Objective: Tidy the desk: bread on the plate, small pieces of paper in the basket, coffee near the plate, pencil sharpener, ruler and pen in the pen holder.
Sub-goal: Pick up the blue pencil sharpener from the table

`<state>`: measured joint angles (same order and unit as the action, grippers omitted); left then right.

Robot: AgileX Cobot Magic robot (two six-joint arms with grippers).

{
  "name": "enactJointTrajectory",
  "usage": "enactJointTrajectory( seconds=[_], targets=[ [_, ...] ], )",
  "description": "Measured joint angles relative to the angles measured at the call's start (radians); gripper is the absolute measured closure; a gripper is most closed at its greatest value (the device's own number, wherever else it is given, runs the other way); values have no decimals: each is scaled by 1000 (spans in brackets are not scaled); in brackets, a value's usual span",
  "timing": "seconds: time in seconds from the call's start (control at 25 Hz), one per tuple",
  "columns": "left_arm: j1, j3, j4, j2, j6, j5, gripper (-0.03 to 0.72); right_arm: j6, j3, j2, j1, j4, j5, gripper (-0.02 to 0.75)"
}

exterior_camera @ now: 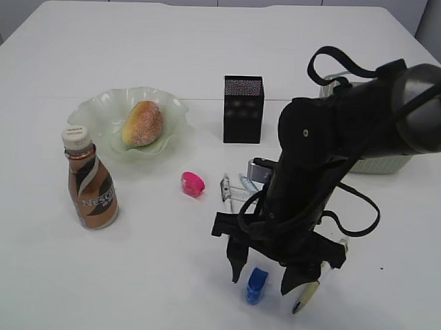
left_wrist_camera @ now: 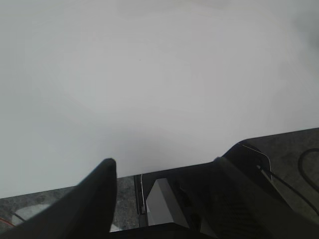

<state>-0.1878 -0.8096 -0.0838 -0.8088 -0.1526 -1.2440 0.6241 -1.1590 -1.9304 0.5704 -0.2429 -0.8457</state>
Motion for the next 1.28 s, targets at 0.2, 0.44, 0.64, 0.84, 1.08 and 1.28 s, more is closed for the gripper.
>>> enactJointTrajectory(
  seconds=[0.2, 0.44, 0.64, 0.84, 1.08, 1.28],
  targets=[
    [0, 0, 0, 0, 0, 0, 255, 0, 0, -10, 0, 0, 19, 197],
    [0, 0, 0, 0, 0, 0, 255, 0, 0, -31, 0, -2, 20, 197],
    [0, 0, 0, 0, 0, 0, 255, 0, 0, -32, 0, 0, 20, 197],
    [0, 0, 0, 0, 0, 0, 255, 0, 0, -34, 0, 1, 21, 197],
    [0, 0, 0, 0, 0, 0, 255, 0, 0, -49, 0, 2, 21, 197],
    [0, 0, 0, 0, 0, 0, 255, 0, 0, -56, 0, 2, 21, 197]
  ],
)
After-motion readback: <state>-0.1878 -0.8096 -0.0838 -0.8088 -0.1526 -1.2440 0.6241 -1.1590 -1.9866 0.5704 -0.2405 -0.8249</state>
